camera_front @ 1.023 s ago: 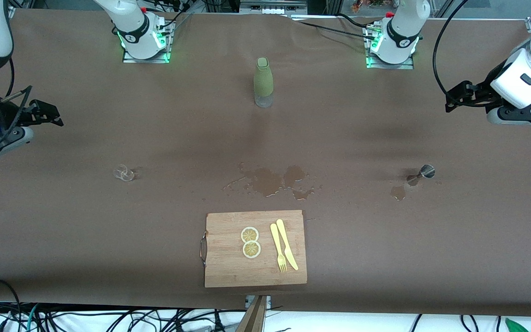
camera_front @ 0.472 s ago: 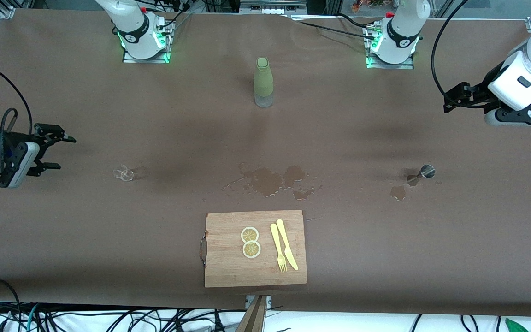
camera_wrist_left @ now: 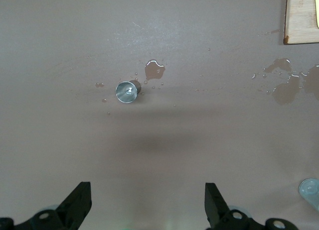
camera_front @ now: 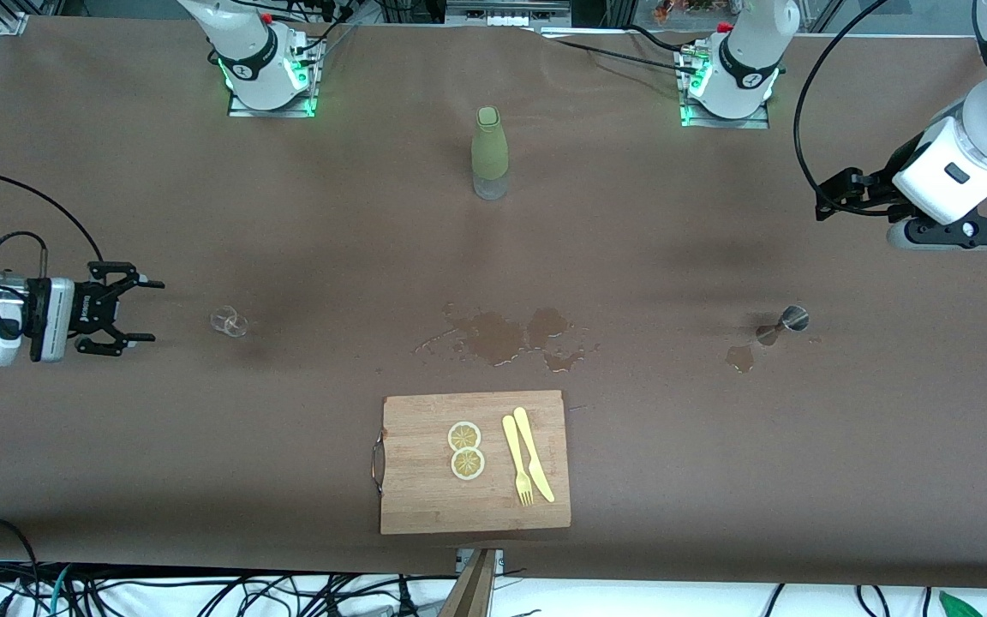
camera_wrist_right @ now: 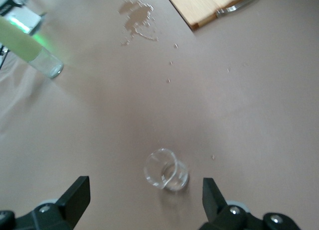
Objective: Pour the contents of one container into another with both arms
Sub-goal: 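Lower the right gripper to the glass beaker while the left gripper approaches the jigger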
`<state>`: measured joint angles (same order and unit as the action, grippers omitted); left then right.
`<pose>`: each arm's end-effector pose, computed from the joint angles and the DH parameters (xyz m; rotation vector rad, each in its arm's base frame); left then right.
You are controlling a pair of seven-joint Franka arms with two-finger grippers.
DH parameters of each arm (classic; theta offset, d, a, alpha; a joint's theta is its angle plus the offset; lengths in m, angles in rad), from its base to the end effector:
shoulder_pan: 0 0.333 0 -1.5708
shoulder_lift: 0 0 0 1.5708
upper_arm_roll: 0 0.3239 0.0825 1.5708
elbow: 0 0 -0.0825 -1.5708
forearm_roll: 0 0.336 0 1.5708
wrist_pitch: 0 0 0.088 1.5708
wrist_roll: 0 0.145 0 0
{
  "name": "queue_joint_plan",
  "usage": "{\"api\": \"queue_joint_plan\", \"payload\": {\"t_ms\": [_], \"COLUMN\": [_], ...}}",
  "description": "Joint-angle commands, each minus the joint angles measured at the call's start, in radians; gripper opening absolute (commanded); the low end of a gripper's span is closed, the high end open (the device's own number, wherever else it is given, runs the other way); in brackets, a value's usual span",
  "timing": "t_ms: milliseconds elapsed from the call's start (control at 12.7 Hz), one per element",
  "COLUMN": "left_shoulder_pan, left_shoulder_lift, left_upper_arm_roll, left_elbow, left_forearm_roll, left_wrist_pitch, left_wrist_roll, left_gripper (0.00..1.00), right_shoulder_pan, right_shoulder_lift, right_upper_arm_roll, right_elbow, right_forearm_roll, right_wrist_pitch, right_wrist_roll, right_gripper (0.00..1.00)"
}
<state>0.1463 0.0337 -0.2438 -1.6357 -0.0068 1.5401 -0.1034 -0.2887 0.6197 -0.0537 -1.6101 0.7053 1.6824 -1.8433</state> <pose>0.5019 -0.0483 0.5483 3.1331 0.0090 -0.2026 0.5861 -0.1126 0.2617 -1.9368 -1.3519 -0.3969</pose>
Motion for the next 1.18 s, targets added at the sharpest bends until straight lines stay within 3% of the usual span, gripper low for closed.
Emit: {"api": "queue_joint_plan", "payload": {"t_ms": [0, 393, 708, 1102], "left_shoulder_pan": [0.019, 0.172, 0.352, 0.496], "left_shoulder_lift": [0.017, 0.086, 0.213, 0.391], "left_upper_arm_roll": [-0.005, -0.003, -0.003, -0.003], "left_elbow": [-0.009, -0.007, -0.007, -0.021], "left_forearm_roll": [0.014, -0.067, -0.227, -0.454], "left_wrist_pitch": [0.052, 0.139, 0.244, 0.276], "left_wrist_roll": [0.045, 0.409, 0.855, 1.412], "left_gripper": [1.0, 1.0, 1.0, 1.0], "right_shoulder_pan": [-0.026, -0.029, -0.027, -0.006], "right_shoulder_lift": [0.093, 0.205, 0.268, 0.29], "right_upper_arm_roll": [0.011, 0.011, 0.014, 0.02], "right_elbow": [0.022, 0.036, 0.041, 0.041], "right_forearm_roll": [0.083, 0.131, 0.18, 0.203], "right_wrist_pitch": [-0.001, 0.026, 0.026, 0.03], "right_wrist_roll": [-0.215, -0.493, -0.554, -0.557], "right_gripper": [1.0, 1.0, 1.0, 1.0]}}
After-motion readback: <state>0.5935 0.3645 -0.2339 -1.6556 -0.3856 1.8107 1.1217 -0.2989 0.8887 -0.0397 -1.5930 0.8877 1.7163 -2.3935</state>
